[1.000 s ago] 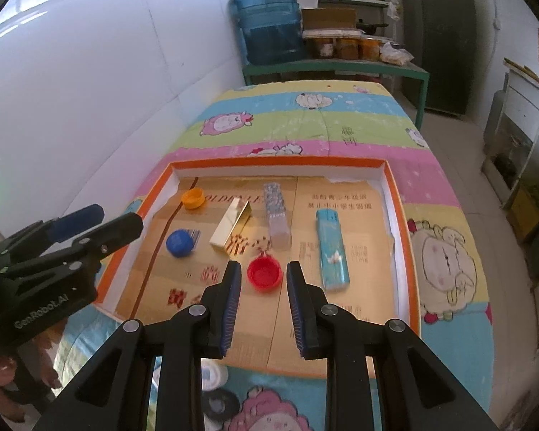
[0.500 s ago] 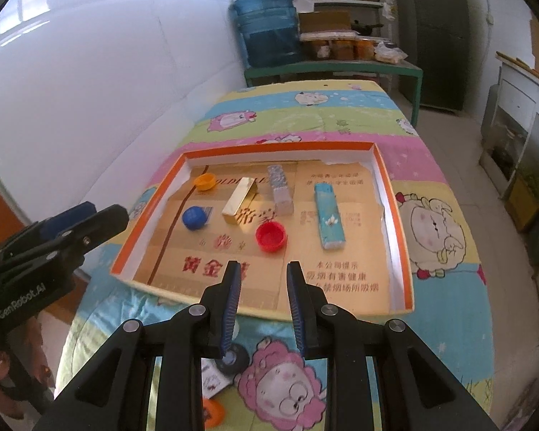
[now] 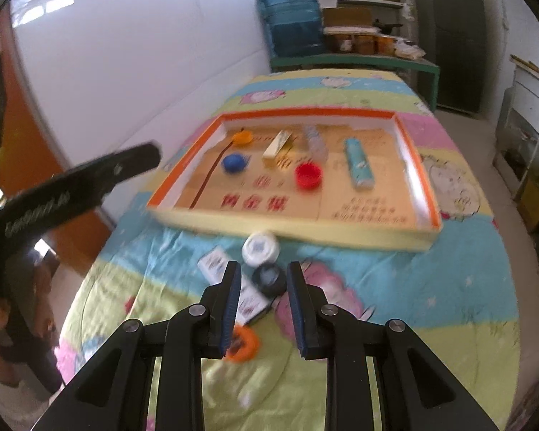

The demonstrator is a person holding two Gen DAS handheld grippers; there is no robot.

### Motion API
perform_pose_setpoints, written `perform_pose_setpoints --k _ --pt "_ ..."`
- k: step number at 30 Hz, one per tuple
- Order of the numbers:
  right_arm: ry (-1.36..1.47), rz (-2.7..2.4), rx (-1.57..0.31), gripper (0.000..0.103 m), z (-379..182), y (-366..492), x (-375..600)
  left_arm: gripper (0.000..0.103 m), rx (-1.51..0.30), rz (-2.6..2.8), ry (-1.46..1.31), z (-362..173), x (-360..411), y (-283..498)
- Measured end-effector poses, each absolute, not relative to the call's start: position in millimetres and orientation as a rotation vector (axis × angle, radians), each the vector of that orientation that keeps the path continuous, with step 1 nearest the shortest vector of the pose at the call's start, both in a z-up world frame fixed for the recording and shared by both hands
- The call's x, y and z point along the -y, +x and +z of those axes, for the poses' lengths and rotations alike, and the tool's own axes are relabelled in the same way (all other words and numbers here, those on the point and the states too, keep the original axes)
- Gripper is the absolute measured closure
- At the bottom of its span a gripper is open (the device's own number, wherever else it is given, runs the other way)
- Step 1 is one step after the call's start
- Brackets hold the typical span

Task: Organize rigid objects
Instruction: 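Withdraw both tools from the tray toward the remaining items, then grasp the labeled orange cap with the right tool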

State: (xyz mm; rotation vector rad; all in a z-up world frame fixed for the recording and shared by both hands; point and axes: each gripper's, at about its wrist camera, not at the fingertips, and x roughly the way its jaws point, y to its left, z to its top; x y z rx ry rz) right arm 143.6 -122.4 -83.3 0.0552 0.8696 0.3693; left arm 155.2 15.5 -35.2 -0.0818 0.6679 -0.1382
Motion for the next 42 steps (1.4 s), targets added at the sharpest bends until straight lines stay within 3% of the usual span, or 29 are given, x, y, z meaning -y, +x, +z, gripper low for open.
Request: perform_pose_setpoints --k 16,19,20,27,28,30,31,42 --pt "0.008 0.402 -0.899 0.075 -121.6 112.9 106.7 0.042 -0.705 -0.158 -0.096 -55.1 -18.1 138.0" --pt "-0.011 0.397 -0.899 0.047 -123.4 114.2 102.7 0.042 -0.713 -0.160 -0.095 -57.9 -18.6 137.0" --pt "-0.018 0.397 -0.899 0.046 -123.8 114.1 101.4 0.042 -0.716 -0.161 -0.093 -58.9 -18.5 136.8" --pt "-0.071 0.366 -0.888 0.046 -129.5 113.7 93.7 0.042 -0.732 -0.167 -0.085 -64.2 -15.2 136.2" --pt "-0.072 0.366 -0.885 0.050 -129.7 113.5 93.2 0.042 -0.736 -0.169 -0.082 -65.4 -14.0 135.9" --pt "-0.085 0.364 -0.878 0.070 -129.5 113.1 91.3 0.042 -0.740 -0.173 -0.081 -66.6 -12.6 135.7" --pt "-0.089 0.366 -0.877 0.072 -129.0 112.6 91.6 0.042 -0.743 -0.177 -0.081 -67.5 -11.3 135.4" --pt "-0.109 0.255 -0.818 0.073 -116.1 133.7 124.9 0.042 -0.784 -0.190 -0.070 -80.6 -3.5 133.5"
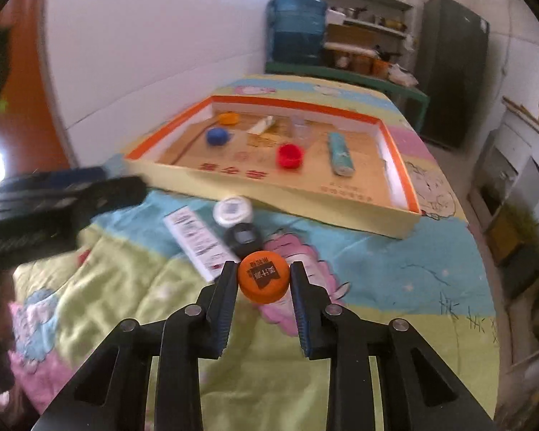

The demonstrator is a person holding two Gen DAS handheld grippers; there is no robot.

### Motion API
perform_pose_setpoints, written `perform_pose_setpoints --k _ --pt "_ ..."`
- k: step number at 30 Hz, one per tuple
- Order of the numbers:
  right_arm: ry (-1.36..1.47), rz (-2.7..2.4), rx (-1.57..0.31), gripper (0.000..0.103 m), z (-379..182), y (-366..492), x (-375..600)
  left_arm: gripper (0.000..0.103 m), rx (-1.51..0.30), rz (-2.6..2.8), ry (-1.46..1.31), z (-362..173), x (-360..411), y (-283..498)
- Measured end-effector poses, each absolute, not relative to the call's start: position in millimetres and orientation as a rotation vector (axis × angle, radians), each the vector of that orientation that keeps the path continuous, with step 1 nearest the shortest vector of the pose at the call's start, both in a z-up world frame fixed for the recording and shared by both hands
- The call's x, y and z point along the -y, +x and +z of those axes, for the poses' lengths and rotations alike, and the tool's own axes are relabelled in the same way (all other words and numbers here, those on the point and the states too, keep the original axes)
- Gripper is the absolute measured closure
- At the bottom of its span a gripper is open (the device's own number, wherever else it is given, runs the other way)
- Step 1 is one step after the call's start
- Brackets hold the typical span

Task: Organize rigid objects
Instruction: 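Grasp the labeled orange cap with the right tool, then grasp the white Hello Kitty box with the left tool while the right holds the orange cap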

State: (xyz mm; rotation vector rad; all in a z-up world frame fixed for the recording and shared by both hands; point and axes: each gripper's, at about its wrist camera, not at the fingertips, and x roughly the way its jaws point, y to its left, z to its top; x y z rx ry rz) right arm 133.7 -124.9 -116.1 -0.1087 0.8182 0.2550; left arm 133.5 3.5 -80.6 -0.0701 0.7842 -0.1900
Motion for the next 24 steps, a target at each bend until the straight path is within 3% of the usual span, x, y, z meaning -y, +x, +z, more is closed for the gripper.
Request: perform_pose_setpoints --k 15,24 --pt "-0.124 0.455 -0.919 0.073 -124.8 128.7 87.9 0.042 -0.838 -0.204 -0.072 -91.4 -2.1 140.1" --pt "-0.056 0.300 -0.889 0.073 -114.6 112.2 139.5 0.042 -0.923 -0.217 0.016 -110.5 32.2 146.7"
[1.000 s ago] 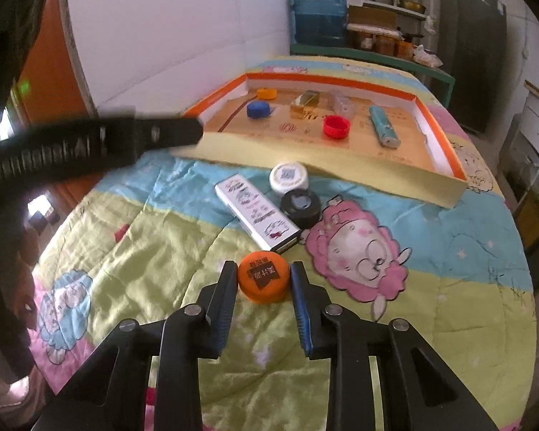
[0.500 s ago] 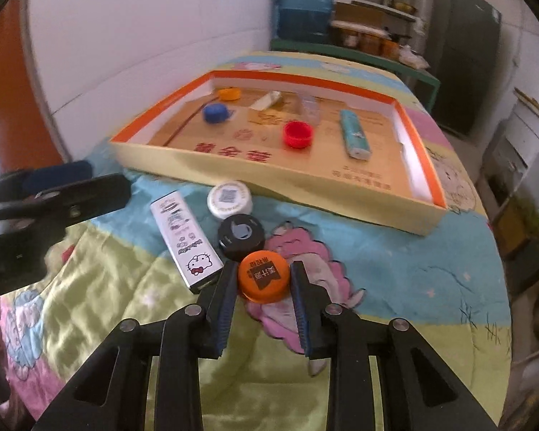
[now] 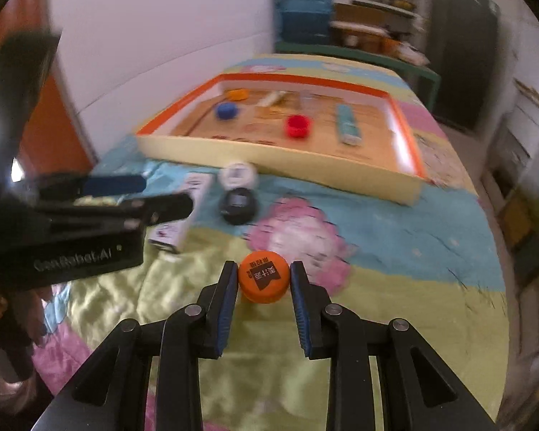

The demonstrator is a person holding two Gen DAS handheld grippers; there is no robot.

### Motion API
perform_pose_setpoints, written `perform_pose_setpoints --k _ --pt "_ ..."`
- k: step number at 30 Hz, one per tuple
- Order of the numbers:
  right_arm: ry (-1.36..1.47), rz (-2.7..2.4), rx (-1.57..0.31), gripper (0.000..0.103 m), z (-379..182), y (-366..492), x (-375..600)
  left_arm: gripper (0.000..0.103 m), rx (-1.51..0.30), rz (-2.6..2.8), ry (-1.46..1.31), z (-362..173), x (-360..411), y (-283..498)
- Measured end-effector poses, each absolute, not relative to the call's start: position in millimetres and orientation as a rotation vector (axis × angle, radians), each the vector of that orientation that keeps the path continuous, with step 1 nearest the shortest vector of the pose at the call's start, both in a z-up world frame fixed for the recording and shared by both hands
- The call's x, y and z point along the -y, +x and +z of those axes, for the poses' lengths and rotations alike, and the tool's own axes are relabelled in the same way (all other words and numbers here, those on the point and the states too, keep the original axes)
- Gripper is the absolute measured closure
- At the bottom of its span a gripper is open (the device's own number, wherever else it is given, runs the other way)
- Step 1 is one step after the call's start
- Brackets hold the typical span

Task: Organize rigid objects
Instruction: 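Grasp the white Hello Kitty box with the left tool while the right holds the orange cap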

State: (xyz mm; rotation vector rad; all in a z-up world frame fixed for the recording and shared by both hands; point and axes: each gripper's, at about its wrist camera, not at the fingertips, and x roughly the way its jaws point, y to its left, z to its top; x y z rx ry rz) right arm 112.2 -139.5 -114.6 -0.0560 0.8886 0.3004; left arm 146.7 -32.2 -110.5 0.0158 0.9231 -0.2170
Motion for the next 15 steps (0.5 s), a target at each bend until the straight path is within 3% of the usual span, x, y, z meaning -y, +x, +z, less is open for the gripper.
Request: perform_pose_setpoints --k 9,15 --pt "-0.003 0.291 -0.864 0.073 -110.4 105.6 155.2 0.043 -0.951 -0.174 -0.001 -121.3 37.6 151.3" --pt "0.026 0.295 -0.854 0.073 -111.4 103.9 160.5 0.053 -0.952 -0.133 0.010 -121.8 38.4 151.6"
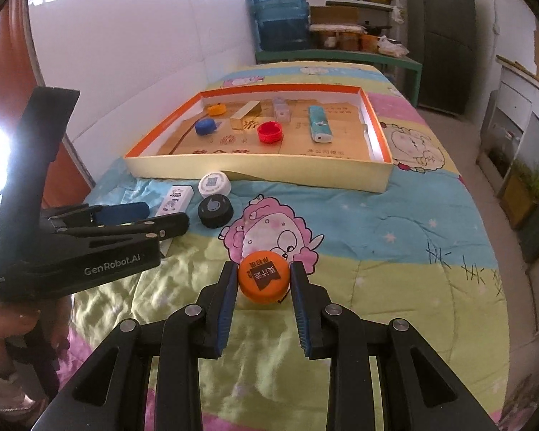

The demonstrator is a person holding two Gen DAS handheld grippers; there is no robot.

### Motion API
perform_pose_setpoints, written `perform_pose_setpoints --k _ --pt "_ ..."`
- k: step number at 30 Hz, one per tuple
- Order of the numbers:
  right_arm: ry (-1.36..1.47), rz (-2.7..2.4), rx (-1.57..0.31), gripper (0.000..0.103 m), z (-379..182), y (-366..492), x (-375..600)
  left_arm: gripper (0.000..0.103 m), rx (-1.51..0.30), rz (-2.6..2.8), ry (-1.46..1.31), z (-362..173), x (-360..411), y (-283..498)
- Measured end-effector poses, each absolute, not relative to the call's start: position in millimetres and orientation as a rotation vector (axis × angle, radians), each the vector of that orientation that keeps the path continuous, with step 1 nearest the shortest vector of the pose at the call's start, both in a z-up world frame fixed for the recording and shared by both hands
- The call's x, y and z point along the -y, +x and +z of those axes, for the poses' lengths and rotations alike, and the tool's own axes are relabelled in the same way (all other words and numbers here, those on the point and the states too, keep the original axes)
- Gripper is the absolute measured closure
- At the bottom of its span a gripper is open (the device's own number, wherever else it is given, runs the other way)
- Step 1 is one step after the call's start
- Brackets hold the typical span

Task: Organize rigid objects
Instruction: 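Grasp the white Hello Kitty box with the left tool while the right holds the orange cap, then carry the white box and orange cap over the tray with both tools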

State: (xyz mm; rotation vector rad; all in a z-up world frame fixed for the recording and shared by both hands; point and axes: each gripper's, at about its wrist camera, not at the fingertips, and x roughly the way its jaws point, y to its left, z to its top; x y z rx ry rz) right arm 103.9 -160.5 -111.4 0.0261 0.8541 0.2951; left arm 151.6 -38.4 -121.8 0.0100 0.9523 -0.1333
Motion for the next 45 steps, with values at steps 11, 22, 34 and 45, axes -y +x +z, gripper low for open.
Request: perform_pose_setpoints --k 11,22,34,45 --pt "0.069 0.309 -0.845 0.073 -112.0 108.0 165.8 0.077 -0.939 -0.159 -0.006 -118.5 35.5 150.3" --pt "0.063 0.331 -0.810 0.073 -93.3 121.8 159.5 0.077 -0.889 -0.181 -0.055 -94.2 28.0 149.0" --pt "0.028 0.334 -0.758 0.073 -69.6 145.7 150.0 0.077 -0.839 -0.171 -0.074 -72.9 18.3 160.7" --pt "0.029 0.309 -0.729 0.073 -49.5 185.7 155.8 0.077 -0.804 -0.173 -0.107 -56.1 10.6 190.9"
